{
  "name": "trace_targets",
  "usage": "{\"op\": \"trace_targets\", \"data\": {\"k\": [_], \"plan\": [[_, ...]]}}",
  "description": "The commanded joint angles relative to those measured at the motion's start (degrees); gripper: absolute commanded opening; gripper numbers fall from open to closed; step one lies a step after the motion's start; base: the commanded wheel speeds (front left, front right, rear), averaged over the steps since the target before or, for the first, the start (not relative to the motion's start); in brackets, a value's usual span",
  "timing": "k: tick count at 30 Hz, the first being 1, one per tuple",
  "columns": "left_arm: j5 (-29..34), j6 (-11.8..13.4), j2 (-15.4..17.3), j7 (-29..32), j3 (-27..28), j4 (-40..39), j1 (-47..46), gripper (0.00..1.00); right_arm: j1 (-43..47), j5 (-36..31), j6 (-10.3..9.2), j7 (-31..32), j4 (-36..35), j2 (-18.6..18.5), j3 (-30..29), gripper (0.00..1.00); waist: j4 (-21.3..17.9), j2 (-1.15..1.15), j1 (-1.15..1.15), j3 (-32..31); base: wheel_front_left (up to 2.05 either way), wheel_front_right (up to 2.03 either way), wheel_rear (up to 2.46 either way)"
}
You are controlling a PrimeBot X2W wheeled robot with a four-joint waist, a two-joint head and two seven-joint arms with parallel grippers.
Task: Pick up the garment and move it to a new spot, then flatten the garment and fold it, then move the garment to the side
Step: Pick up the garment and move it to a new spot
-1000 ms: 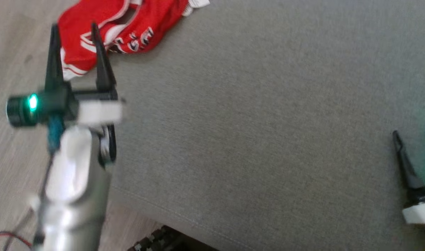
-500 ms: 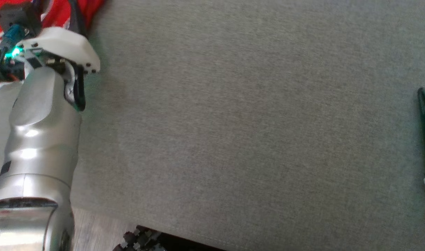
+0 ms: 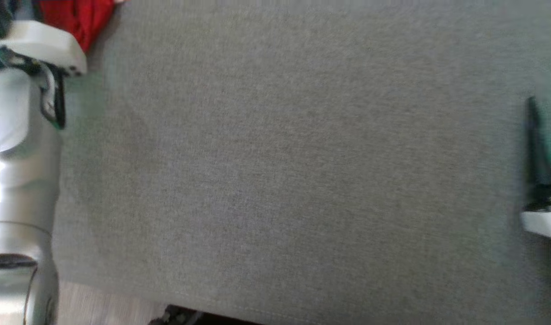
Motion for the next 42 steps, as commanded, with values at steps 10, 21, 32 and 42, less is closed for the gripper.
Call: {"op": "trace_targets", "data": {"k": [10,21,32,42], "plan": [[6.49,-0.01,7.22,-0.68,-5.32,-29.3,13.06,0.0,0.06,-0.23,-0.04,1.03,8.0,12.26,9.32,1.0,-12.05,0.0,-0.01,-19.21,0.0,0.0,0.0],[8.0,-3.23,0.34,5.35,-16.64,-46.1,21.43,0.0,0.61,-0.21,-0.04,1.03,6.98,17.69,8.46,1.0,-22.85,0.0,-0.01,-21.14,0.0,0.0,0.0],[7.37,-6.48,-9.92,1.45,-33.26,-32.77,25.73,0.0,-2.11,0.78,-0.04,1.02,6.13,19.5,7.71,1.0,-28.3,0.0,-0.01,-12.96,0.0,0.0,0.0],[-3.92,1.09,-10.56,-0.64,-37.34,-30.97,30.92,1.0,-0.97,0.95,-0.04,1.02,6.64,19.26,7.87,1.0,-23.84,0.0,-0.01,-18.33,0.0,0.0,0.0]]}}
